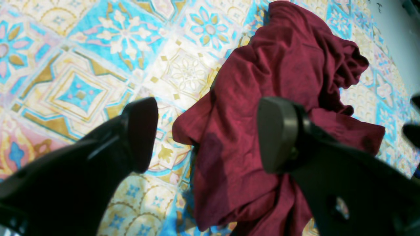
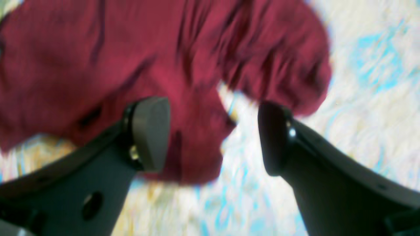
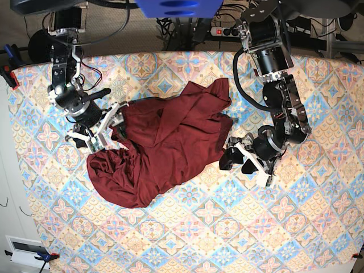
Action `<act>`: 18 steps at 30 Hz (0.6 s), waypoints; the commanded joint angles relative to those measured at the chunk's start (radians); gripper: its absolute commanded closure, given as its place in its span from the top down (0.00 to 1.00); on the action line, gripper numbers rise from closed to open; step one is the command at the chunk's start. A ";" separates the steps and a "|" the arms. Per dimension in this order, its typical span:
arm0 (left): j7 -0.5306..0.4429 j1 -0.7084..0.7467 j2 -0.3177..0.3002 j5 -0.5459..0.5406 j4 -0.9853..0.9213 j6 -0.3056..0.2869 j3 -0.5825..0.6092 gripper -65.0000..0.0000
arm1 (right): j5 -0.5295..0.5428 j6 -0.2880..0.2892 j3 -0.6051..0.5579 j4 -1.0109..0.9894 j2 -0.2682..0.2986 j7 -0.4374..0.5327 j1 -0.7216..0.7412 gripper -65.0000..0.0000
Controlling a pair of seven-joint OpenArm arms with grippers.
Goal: Layout the t-shirt on the table in an organized manner, then fold the t-shirt properly
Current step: 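Grasp a shirt edge with the right gripper and pull it outward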
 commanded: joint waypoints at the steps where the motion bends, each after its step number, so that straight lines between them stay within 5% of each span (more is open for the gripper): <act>1: -0.023 -0.022 -0.004 -0.019 0.015 -0.003 0.002 0.70 | 0.008 0.002 -0.003 -0.009 0.007 0.005 -0.001 0.65; 12: -0.023 -0.022 -0.002 -0.019 0.015 -0.003 0.002 0.70 | 0.006 0.002 -0.052 -0.132 0.007 0.005 -0.005 0.62; 15: -0.023 -0.022 -0.002 -0.019 0.015 -0.003 0.002 0.70 | 0.006 0.002 -0.052 -0.148 0.007 0.005 -0.008 0.43; 18: -0.023 -0.022 -0.002 -0.019 0.015 -0.003 0.002 0.70 | 0.006 0.002 -0.043 -0.159 0.007 0.005 -0.027 0.12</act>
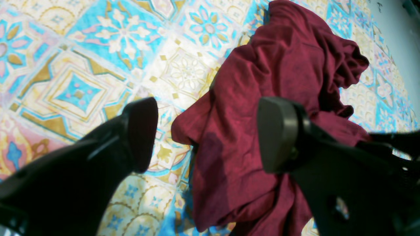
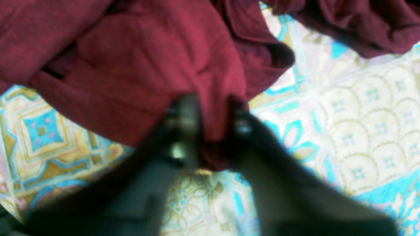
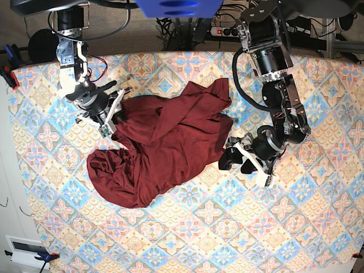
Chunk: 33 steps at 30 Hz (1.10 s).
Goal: Layout the t-shirt on the table in an organized manner, then fold the t-shirt properly
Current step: 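Grasp a shirt edge with the right gripper and pull it outward, then grasp the shirt body with the left gripper near the right gripper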
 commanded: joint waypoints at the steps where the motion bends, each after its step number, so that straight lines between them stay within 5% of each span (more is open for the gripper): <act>1: -0.023 -0.022 -0.005 -0.022 0.015 -0.003 0.003 0.70 | 0.011 0.002 0.011 0.016 0.011 0.022 0.000 0.00; 10: -0.023 -0.022 -0.005 -0.022 0.015 -0.003 -0.002 0.70 | 0.011 0.003 0.282 0.107 0.014 -0.044 -0.151 0.01; 19: -0.023 -0.022 -0.005 -0.022 0.015 -0.003 -0.001 0.70 | 0.013 0.005 0.465 0.127 0.078 -0.046 -0.281 0.01; 26: -0.023 -0.022 -0.005 -0.022 0.015 -0.003 -0.002 0.70 | 0.010 0.005 0.610 0.127 0.078 -0.147 -0.281 0.01; 33: -0.023 -0.022 -0.001 -0.022 0.015 -0.003 0.003 0.70 | 0.010 0.005 0.727 0.131 0.075 -0.149 -0.281 0.01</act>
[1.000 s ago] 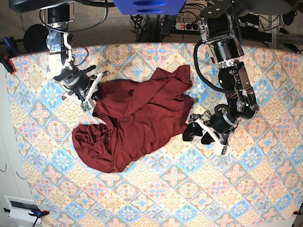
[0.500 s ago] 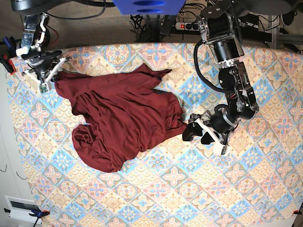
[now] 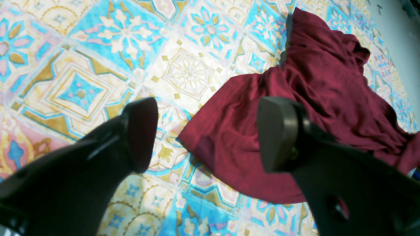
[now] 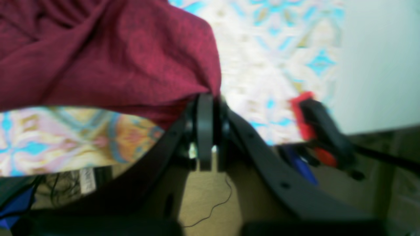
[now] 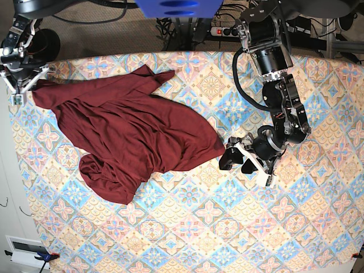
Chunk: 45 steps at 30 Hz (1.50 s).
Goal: Layout the t-shirt on the table in an organized manner, then fold the t-shirt properly
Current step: 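Grasp the shirt body with the left gripper near the right gripper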
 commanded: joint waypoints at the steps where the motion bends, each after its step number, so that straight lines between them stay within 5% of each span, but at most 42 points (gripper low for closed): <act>1: -0.024 -0.022 -0.001 -0.021 0.016 -0.003 0.005 0.70 | -0.008 -0.003 0.034 0.021 0.019 0.014 0.001 0.01; 6: -0.021 -0.022 0.004 -0.021 0.016 -0.003 0.011 0.70 | -0.008 -0.003 0.099 0.047 -0.039 0.014 0.001 0.04; 15: -0.022 -0.022 0.004 -0.019 0.016 -0.003 0.178 0.70 | -0.003 -0.003 0.077 0.076 -0.051 0.013 0.001 0.43; 28: -0.027 -0.088 0.016 -0.016 -0.271 -0.002 0.430 0.70 | 0.194 -0.003 0.068 0.104 -0.051 0.010 0.088 0.44; 31: -0.027 -0.091 0.008 -0.016 -0.280 -0.002 0.453 0.56 | 0.237 -0.003 0.014 0.104 -0.051 0.008 0.114 0.44; 36: -0.024 -0.091 -0.025 -0.016 -0.280 -0.002 0.447 0.00 | 0.245 -0.003 -0.113 0.101 -0.051 0.010 0.163 0.44; 41: 0.016 -0.041 -0.085 -0.024 -0.256 -0.002 0.448 0.00 | 0.245 -0.003 -0.219 0.098 -0.051 0.011 0.262 0.44; 45: 0.010 0.108 -0.165 -0.024 -0.049 -0.002 0.445 0.00 | 0.245 -0.003 -0.300 0.096 -0.051 0.010 0.309 0.44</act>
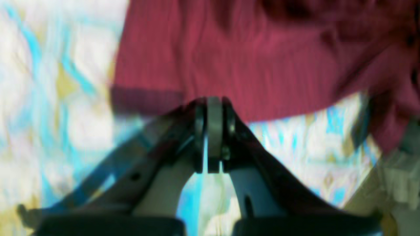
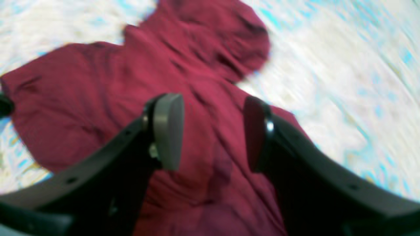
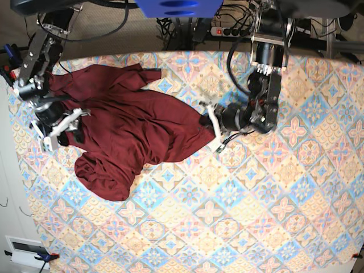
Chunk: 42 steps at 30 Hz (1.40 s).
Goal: Layout the t-shirt on the table in an organized manner, then fold the t-shirt properly
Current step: 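Grasp the shirt body with the left gripper near the right gripper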
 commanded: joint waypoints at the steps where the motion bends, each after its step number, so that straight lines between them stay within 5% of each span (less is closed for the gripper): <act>1: -0.022 0.007 -0.017 -0.020 0.074 -0.001 -0.003 0.00 | 0.006 0.000 -0.008 0.013 0.015 0.018 0.004 0.44; 10: -0.035 0.041 0.004 -0.017 0.197 -0.001 -0.195 0.00 | -0.090 0.000 -0.083 -0.026 0.015 0.018 0.004 0.44; 21: -0.038 -0.055 0.073 -0.020 0.005 -0.001 -0.212 0.89 | -0.090 0.000 -0.085 -0.019 0.015 0.020 0.004 0.44; 23: -0.042 -0.069 0.092 -0.020 -0.049 -0.001 -0.212 0.98 | -0.090 0.000 -0.083 -0.017 0.015 0.020 0.000 0.44; 37: -0.040 -0.097 0.158 -0.018 -0.184 -0.002 -0.204 0.93 | -0.090 0.000 -0.085 -0.017 0.015 0.020 -0.003 0.44; 39: -0.035 -0.094 0.158 -0.018 -0.184 -0.008 -0.201 0.83 | -0.090 0.000 -0.086 -0.017 0.015 0.020 -0.003 0.44; 42: -0.035 -0.092 0.150 -0.018 -0.184 -0.008 -0.154 0.54 | -0.090 0.000 -0.086 -0.017 0.015 0.020 -0.003 0.44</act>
